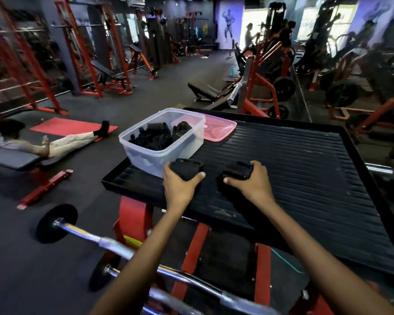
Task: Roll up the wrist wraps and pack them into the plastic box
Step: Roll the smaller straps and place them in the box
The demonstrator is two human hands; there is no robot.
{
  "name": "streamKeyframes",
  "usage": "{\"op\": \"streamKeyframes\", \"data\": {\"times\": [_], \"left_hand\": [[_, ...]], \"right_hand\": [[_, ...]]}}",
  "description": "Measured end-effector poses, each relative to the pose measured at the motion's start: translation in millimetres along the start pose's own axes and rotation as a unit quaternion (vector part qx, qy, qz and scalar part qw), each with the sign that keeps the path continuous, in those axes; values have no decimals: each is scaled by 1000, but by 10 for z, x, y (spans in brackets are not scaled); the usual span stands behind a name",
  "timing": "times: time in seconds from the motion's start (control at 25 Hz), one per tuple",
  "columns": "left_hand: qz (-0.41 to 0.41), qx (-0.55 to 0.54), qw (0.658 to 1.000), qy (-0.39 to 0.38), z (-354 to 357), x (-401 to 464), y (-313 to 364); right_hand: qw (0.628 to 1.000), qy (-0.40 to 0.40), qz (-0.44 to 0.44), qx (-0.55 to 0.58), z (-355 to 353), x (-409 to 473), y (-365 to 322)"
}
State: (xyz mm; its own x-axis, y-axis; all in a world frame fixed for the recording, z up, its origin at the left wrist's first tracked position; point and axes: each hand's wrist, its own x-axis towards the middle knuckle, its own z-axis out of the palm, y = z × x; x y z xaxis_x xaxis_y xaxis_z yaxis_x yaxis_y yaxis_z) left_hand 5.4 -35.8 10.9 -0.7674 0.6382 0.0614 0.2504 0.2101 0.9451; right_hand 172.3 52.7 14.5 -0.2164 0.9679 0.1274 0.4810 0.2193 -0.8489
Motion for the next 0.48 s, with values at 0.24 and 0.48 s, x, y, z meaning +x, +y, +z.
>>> {"op": "streamKeyframes", "data": {"times": [0.24,0.48], "left_hand": [[36,148,988,-34,-55,109,-47],[219,128,967,-33,-161,31,222]], "right_hand": [[999,26,-17,40,58,-102,-22],[989,92,-35,107,162,-142,-199]]}}
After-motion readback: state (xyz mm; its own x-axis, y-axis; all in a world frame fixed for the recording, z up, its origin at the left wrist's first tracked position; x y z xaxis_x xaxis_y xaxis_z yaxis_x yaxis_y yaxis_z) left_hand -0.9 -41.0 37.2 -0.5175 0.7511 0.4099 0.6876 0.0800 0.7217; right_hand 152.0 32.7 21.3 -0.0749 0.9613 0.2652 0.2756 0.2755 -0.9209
